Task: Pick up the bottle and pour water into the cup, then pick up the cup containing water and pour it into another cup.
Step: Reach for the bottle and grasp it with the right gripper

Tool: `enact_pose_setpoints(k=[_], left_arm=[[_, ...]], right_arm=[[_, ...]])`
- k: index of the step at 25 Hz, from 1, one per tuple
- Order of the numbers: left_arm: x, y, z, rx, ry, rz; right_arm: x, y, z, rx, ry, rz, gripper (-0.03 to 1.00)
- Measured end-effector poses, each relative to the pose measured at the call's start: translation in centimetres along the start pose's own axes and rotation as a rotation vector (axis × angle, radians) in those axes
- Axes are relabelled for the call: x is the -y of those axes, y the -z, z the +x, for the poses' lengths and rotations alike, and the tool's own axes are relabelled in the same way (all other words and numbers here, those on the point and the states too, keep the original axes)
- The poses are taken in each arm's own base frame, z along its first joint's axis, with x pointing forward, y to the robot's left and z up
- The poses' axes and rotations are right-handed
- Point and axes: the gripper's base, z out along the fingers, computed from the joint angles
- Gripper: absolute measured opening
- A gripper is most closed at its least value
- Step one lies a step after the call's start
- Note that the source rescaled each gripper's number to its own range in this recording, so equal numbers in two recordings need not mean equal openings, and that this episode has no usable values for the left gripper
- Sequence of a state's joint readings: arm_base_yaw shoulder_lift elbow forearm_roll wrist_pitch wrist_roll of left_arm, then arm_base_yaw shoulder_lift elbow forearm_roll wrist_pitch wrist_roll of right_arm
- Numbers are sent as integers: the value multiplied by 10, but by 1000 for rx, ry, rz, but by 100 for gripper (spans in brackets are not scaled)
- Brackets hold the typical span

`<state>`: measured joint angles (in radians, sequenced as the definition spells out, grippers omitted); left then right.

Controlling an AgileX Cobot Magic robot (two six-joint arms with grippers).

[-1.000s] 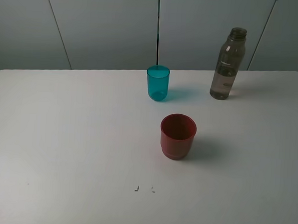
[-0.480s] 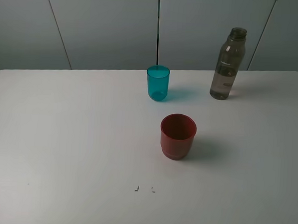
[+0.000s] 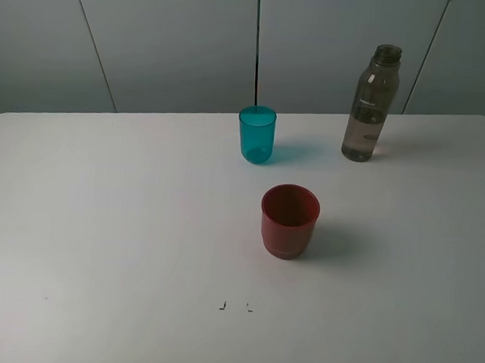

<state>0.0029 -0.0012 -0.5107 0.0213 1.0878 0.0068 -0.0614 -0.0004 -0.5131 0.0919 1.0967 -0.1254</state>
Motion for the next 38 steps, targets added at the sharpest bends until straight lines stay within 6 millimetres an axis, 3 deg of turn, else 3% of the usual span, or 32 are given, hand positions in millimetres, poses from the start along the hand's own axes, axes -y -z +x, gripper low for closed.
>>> enact_pose_setpoints(k=[38], left_arm=[[0,0,0,0,7,0]], right_arm=[[0,0,0,0,0,0,100]])
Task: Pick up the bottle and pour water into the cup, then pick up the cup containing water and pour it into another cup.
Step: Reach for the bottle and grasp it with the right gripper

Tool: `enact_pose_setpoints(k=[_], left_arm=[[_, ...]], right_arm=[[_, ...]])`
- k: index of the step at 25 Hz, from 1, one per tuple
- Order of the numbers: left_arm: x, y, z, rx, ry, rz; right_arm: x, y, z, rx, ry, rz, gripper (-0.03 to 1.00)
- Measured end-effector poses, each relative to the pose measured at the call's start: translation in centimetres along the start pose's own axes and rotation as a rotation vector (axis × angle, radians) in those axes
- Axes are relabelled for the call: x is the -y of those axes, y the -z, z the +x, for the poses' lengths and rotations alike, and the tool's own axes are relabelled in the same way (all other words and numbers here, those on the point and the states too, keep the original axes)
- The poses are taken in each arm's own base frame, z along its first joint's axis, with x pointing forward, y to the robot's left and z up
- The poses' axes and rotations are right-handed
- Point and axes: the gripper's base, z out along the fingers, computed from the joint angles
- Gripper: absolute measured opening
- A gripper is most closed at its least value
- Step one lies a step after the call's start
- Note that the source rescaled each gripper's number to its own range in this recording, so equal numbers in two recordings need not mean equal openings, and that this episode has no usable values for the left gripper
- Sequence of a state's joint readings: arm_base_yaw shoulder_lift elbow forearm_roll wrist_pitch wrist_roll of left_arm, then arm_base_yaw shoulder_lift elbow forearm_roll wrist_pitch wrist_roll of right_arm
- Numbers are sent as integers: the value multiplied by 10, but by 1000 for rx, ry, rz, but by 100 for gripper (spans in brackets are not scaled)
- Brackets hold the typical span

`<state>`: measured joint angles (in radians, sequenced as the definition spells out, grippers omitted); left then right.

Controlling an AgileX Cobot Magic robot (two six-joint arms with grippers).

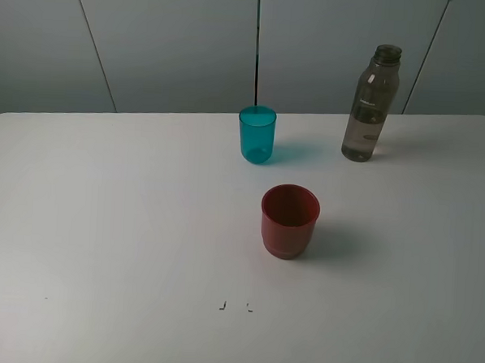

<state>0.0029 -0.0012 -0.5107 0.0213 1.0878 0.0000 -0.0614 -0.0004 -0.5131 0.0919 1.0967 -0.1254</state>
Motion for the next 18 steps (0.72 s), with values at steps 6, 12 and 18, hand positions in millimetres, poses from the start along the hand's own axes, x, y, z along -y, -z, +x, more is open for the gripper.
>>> enact_pose_setpoints(k=[6,12,18], left_arm=[[0,0,0,0,0,0],[0,0,0,0,0,0],[0,0,0,0,0,0]], right_arm=[[0,0,0,0,0,0,100],[0,0,0,0,0,0,100],[0,0,0,0,0,0,100]])
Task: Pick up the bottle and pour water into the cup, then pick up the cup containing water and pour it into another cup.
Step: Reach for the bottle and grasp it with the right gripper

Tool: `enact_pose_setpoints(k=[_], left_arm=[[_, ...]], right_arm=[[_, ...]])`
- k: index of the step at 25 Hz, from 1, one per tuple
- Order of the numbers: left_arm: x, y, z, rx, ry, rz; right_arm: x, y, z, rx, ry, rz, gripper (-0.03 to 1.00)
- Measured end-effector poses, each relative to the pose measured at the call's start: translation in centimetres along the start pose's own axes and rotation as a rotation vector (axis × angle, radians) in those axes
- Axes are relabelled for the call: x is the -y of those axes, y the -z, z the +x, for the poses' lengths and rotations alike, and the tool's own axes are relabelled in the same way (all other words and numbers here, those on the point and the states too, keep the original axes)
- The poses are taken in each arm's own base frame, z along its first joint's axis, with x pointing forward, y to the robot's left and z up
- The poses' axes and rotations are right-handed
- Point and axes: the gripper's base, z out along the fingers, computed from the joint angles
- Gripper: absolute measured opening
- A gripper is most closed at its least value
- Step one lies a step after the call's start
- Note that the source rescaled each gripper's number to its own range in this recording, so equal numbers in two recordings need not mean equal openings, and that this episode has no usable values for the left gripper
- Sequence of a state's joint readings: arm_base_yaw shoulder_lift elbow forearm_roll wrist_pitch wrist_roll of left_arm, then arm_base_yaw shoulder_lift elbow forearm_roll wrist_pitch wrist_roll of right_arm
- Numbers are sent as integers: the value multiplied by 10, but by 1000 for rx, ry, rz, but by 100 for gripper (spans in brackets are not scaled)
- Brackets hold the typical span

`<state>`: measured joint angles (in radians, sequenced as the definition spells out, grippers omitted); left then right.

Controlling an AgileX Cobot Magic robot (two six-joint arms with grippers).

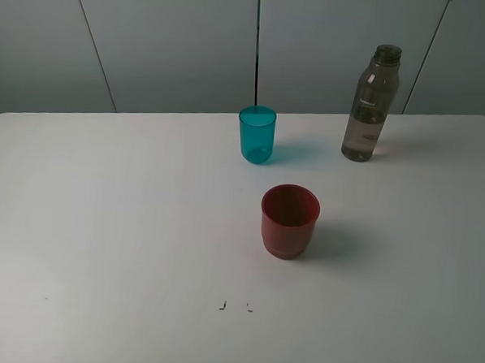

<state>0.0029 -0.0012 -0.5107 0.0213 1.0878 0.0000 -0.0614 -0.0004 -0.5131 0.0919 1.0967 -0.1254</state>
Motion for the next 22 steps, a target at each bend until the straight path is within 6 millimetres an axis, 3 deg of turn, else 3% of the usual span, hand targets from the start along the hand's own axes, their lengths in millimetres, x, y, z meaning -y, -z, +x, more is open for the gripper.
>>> enact_pose_setpoints(k=[22], left_arm=[[0,0,0,0,0,0]], right_arm=[[0,0,0,0,0,0,100]])
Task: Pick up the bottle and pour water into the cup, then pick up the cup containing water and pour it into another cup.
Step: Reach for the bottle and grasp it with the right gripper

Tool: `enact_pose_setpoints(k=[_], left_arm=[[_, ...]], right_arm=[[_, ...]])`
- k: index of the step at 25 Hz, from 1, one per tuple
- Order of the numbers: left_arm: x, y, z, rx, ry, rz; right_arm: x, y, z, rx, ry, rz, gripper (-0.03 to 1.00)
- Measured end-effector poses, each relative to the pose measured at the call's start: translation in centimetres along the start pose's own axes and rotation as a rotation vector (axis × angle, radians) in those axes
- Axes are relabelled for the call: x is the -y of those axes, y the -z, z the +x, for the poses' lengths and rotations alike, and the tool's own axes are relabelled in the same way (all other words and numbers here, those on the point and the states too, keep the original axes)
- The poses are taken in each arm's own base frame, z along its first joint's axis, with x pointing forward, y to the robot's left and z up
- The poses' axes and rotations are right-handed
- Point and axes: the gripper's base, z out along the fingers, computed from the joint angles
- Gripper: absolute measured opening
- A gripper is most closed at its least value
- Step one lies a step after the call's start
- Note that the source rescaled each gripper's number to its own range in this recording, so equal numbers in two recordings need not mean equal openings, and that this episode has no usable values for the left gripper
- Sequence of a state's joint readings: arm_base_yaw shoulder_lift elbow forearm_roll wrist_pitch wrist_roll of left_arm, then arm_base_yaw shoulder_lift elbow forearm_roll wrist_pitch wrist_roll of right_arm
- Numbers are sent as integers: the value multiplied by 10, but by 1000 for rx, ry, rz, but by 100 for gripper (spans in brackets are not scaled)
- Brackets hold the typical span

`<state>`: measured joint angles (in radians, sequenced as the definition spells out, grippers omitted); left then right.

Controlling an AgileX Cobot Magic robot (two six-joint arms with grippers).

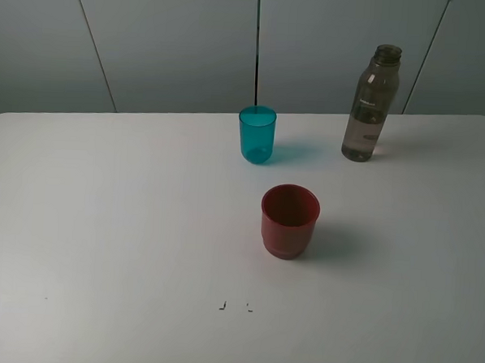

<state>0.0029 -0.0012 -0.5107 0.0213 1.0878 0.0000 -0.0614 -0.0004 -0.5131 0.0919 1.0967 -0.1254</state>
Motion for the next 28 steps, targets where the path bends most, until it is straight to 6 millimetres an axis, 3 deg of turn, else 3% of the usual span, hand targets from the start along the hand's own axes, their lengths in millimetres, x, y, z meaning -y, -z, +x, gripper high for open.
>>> enact_pose_setpoints(k=[28], left_arm=[[0,0,0,0,0,0]], right_arm=[[0,0,0,0,0,0,100]])
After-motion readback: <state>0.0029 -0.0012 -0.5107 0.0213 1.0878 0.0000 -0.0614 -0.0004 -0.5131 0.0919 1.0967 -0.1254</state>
